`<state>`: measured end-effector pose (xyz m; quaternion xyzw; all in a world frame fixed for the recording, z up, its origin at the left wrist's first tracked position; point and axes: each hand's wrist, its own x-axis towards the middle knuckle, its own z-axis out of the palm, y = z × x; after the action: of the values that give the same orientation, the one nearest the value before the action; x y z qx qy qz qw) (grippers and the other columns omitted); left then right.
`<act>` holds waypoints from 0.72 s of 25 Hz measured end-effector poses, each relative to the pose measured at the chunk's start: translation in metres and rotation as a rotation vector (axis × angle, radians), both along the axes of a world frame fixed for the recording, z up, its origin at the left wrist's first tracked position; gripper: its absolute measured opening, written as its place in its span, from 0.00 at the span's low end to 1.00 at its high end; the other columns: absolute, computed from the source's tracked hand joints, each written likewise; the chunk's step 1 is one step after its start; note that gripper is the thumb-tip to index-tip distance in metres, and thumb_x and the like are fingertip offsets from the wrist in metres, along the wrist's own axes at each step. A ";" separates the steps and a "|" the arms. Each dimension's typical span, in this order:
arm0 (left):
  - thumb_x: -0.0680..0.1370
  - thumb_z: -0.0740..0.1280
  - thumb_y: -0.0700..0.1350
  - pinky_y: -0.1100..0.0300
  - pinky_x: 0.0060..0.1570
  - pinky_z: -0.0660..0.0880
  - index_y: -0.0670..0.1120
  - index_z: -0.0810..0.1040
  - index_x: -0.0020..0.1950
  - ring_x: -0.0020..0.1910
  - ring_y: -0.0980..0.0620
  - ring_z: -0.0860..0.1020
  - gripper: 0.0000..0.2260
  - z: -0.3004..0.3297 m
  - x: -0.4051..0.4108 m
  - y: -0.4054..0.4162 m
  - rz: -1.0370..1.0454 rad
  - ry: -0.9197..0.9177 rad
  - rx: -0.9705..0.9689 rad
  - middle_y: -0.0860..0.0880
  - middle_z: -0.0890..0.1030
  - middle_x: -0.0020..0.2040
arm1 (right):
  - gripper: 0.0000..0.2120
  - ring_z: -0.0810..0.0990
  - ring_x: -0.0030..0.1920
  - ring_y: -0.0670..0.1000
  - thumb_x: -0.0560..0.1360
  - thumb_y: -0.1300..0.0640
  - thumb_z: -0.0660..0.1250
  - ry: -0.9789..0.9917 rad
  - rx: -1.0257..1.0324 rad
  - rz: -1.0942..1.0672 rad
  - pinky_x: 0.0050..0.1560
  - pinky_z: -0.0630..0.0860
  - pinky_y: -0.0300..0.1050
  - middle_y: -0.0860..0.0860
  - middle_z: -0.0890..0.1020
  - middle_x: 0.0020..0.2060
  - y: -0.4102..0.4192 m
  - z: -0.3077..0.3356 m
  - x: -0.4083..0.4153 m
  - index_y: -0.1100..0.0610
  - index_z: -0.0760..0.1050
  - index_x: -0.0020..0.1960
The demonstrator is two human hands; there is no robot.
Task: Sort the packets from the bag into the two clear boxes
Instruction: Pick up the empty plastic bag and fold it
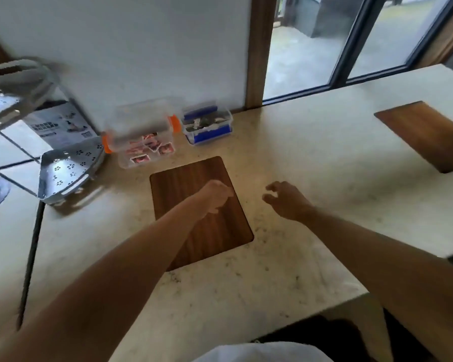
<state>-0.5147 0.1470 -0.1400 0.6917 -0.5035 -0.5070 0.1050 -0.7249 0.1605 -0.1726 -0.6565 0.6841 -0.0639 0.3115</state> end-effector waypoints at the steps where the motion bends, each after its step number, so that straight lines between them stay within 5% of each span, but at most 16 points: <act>1: 0.80 0.62 0.42 0.48 0.52 0.79 0.38 0.76 0.66 0.53 0.42 0.81 0.16 -0.014 -0.018 0.005 -0.039 0.014 0.032 0.40 0.80 0.55 | 0.21 0.75 0.66 0.58 0.80 0.48 0.63 0.009 0.018 -0.063 0.66 0.71 0.51 0.58 0.73 0.68 0.017 -0.013 -0.018 0.57 0.72 0.70; 7: 0.80 0.64 0.42 0.51 0.51 0.75 0.41 0.78 0.53 0.46 0.44 0.77 0.06 -0.070 -0.123 0.036 -0.258 0.062 0.214 0.42 0.77 0.49 | 0.17 0.77 0.60 0.57 0.78 0.54 0.65 0.008 0.067 -0.411 0.60 0.71 0.47 0.58 0.77 0.63 0.115 -0.048 -0.106 0.59 0.76 0.65; 12: 0.82 0.61 0.41 0.43 0.59 0.78 0.39 0.75 0.66 0.60 0.37 0.79 0.14 -0.089 -0.191 0.061 -0.501 -0.017 0.182 0.38 0.78 0.63 | 0.11 0.74 0.46 0.50 0.77 0.50 0.65 -0.028 0.111 -0.689 0.45 0.68 0.43 0.52 0.77 0.52 0.176 -0.064 -0.155 0.56 0.76 0.54; 15: 0.81 0.63 0.47 0.43 0.65 0.74 0.43 0.71 0.72 0.66 0.38 0.76 0.21 -0.099 -0.220 0.072 -0.523 -0.056 0.075 0.38 0.75 0.69 | 0.17 0.76 0.42 0.54 0.76 0.44 0.67 -0.114 0.204 -0.818 0.39 0.68 0.44 0.52 0.78 0.39 0.194 -0.084 -0.165 0.59 0.74 0.46; 18: 0.81 0.64 0.51 0.46 0.70 0.68 0.45 0.69 0.74 0.68 0.38 0.73 0.23 -0.115 -0.241 0.080 -0.719 -0.298 -0.084 0.39 0.72 0.71 | 0.27 0.82 0.50 0.58 0.74 0.37 0.67 -0.181 0.332 -0.899 0.40 0.73 0.43 0.56 0.82 0.49 0.207 -0.109 -0.165 0.61 0.79 0.55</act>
<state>-0.7557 0.2267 -0.2555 0.5322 -0.7439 -0.3842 -0.1253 -0.8901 0.3676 -0.2814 -0.2293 0.8710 -0.1388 0.4117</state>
